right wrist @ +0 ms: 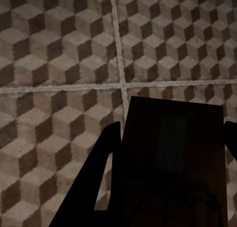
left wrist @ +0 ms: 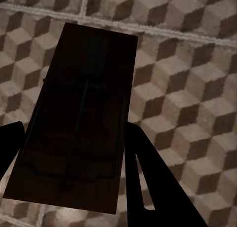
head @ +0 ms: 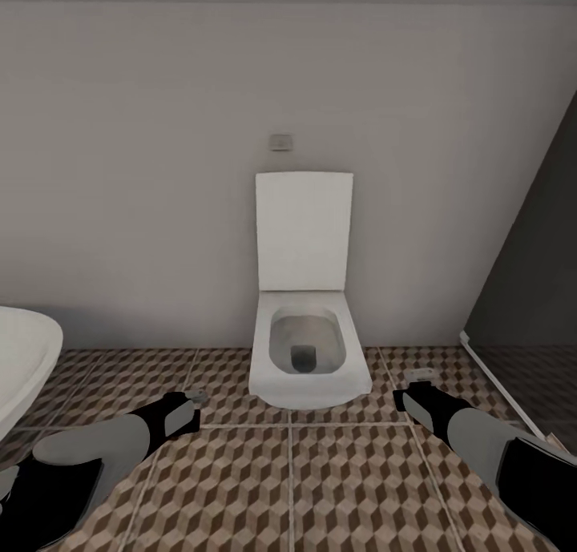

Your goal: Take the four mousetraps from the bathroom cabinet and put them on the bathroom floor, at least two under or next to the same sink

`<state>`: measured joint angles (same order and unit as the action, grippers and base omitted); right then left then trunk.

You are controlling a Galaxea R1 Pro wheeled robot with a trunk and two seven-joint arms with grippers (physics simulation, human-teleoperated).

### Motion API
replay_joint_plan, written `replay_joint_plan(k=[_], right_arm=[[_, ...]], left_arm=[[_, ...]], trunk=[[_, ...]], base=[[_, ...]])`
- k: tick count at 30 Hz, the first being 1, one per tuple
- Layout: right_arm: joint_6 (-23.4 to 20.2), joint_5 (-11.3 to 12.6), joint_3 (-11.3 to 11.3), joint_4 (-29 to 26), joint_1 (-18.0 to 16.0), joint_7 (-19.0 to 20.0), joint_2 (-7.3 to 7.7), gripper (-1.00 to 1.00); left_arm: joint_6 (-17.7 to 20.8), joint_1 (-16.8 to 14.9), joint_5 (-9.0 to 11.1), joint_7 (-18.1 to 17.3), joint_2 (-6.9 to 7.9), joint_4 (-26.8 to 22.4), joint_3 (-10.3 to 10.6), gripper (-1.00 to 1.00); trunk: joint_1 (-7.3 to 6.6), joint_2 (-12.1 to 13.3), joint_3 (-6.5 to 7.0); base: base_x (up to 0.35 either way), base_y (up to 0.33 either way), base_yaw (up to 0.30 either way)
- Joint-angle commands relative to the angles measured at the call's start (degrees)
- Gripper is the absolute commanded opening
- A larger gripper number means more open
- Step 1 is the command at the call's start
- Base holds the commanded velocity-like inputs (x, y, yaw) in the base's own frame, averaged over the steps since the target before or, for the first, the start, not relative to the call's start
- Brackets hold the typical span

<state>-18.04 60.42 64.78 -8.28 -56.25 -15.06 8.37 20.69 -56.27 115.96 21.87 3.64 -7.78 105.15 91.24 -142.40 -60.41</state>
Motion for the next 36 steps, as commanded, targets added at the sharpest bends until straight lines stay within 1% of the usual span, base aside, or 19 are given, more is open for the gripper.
replay_joint_plan(k=[1,6,14,23,28,36], right_arm=[[-0.3,0.4,0.4,-0.2,0.0,-0.4,0.07,-1.0],[-0.3,0.4,0.4,-0.2,0.0,-0.4,0.07,-1.0],[-0.3,0.4,0.4,-0.2,0.0,-0.4,0.11,-1.0],[-0.3,0.5,0.0,0.0,0.0,-0.6,0.36,-1.0],[-0.3,0.4,0.3,0.0,0.0,-0.7,0.34,-1.0],[-0.3,0.4,0.3,0.1,0.0,-0.7,0.4,-1.0]], left_arm=[[0.1,-0.1,0.2,0.4,0.06,-0.2,0.2,-1.0],[0.1,-0.1,0.2,0.3,0.05,-0.4,0.2,-1.0],[0.1,-0.1,0.2,-0.6,0.11,-0.4,0.2,-1.0],[0.1,-0.1,0.2,-0.7,0.13,-0.2,0.3,-1.0],[0.1,-0.1,0.2,-0.8,0.13,-0.2,0.2,-1.0],[0.0,-0.1,0.2,-1.2,0.17,-0.3,0.2,-1.0]], trunk=[[-0.01,0.0,-0.06],[-0.01,0.0,-0.06],[-0.01,0.0,-0.06],[-0.01,0.0,-0.06],[-0.01,0.0,-0.06],[-0.01,0.0,-0.06]], base=[[0.008,0.0,0.0],[0.07,0.0,0.0],[0.214,0.0,0.0],[0.023,0.0,0.0],[0.009,0.0,0.0],[0.14,-0.045,0.0]])
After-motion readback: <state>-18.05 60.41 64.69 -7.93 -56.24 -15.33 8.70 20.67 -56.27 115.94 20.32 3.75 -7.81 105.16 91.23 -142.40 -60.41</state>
